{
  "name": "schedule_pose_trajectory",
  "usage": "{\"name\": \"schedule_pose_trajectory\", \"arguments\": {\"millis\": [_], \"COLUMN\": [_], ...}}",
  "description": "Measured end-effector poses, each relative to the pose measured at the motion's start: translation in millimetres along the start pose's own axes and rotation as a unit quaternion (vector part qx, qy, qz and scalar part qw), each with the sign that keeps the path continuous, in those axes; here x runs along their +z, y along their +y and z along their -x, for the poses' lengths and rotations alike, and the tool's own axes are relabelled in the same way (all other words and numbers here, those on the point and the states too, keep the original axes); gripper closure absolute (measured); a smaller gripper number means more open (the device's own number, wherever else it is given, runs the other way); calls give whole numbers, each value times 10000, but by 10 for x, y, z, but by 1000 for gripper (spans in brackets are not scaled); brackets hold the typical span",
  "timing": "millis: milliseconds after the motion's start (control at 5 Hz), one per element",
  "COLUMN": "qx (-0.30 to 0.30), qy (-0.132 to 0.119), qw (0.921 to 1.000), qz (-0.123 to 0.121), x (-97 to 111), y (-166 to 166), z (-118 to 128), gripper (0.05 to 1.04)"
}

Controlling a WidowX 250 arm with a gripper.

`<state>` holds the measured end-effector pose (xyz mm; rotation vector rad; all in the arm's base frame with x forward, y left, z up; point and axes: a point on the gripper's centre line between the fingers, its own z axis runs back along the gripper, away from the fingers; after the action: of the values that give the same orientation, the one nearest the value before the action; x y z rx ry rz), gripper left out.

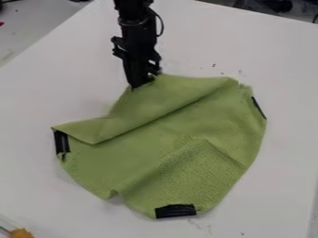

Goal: Unfold the cloth from right to left

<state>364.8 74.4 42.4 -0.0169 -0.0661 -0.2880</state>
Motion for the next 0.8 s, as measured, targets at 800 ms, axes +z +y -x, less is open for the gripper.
{"name": "schedule_pose_trajectory", "arguments": {"millis": [800], "qx": [-1117], "qy": [50], "qw": [9937], "qz": [-51], "x": [-99], "y": [516], "z": [-508], "gripper": [1012]}}
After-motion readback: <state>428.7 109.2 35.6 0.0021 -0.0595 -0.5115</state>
